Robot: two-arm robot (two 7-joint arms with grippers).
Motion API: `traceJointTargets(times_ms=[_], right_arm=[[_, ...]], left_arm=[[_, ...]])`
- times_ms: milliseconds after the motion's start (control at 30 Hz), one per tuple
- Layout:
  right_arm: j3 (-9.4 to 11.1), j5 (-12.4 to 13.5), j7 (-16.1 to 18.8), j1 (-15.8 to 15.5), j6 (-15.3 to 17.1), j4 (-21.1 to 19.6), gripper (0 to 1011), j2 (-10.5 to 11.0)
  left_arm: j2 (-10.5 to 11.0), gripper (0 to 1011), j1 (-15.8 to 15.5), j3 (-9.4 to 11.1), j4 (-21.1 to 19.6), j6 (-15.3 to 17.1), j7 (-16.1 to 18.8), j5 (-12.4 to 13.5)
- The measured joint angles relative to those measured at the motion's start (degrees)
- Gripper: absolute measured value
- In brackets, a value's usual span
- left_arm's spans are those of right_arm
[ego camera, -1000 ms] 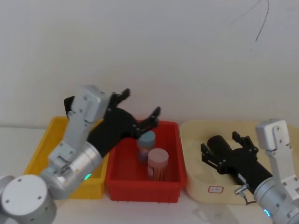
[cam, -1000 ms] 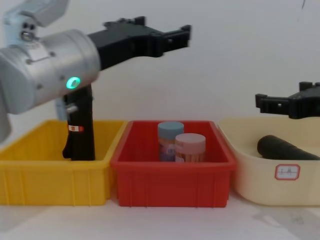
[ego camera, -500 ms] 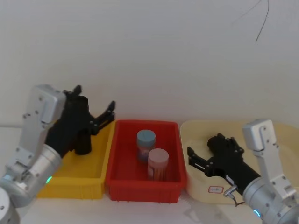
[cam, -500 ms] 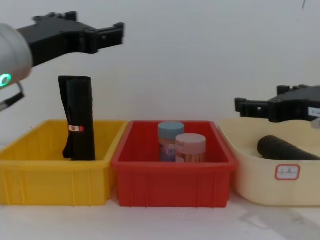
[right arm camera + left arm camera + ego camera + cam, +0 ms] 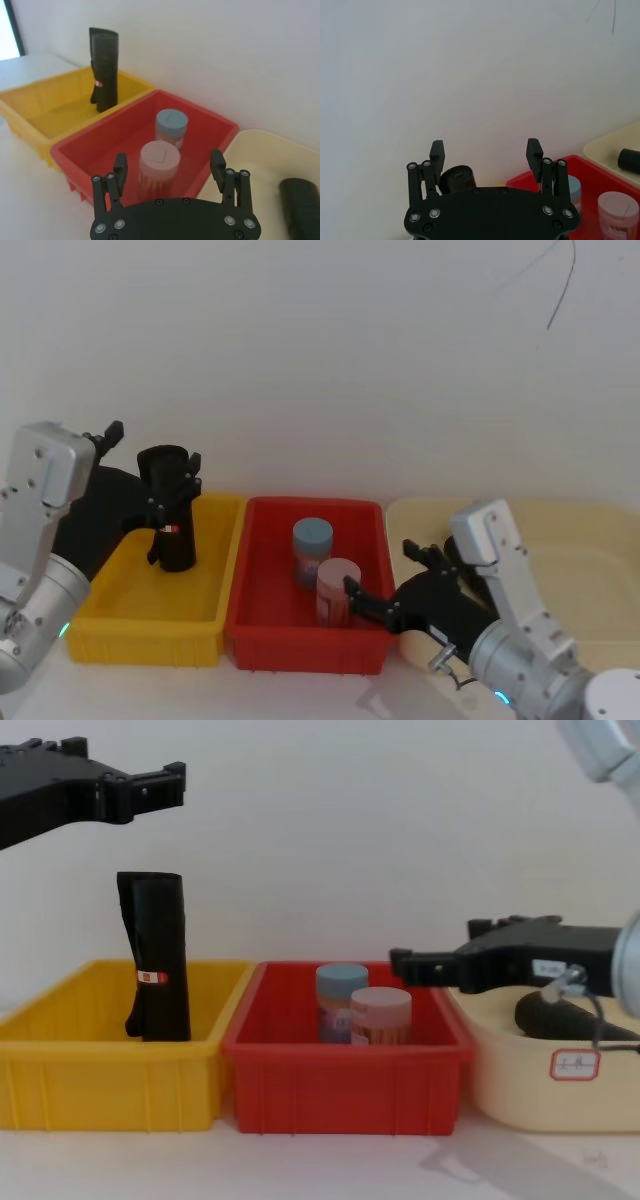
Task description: Pick up the garbage bag with the one hand and transfer it to the other hand.
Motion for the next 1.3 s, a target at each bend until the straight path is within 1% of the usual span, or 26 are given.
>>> traceJointTargets(times_ms=[67, 267, 567, 867, 1300], right_arm=[[-0.73, -0.01, 0.44, 0.78, 0.43, 0.87, 1001, -0.22], [-2.01, 0.01, 1.13, 2.67, 1.32, 2.92, 1001, -0.87], [-3.01, 0.17, 1.2, 5.39, 2.37, 6.09, 1001, -1.85], [-3.58, 0.62, 1.14, 7.38, 3.24, 8.56, 1001, -2.63], [-4.03, 2.66, 2.07, 10.62, 5.49, 13.17, 1002, -4.15]], left_arm=[[0.12, 1001, 0.26, -0.27, -0.22, 0.09, 0.22, 0.08], [0.37, 1001, 0.73, -0.77, -0.65, 0.23, 0.59, 0.23], [0.59, 1001, 1.1, -1.19, -1.01, 0.36, 0.91, 0.36], [0.67, 1001, 1.28, -1.39, -1.16, 0.4, 1.06, 0.42], [0.74, 1001, 1.39, -1.5, -1.28, 0.47, 1.16, 0.46]])
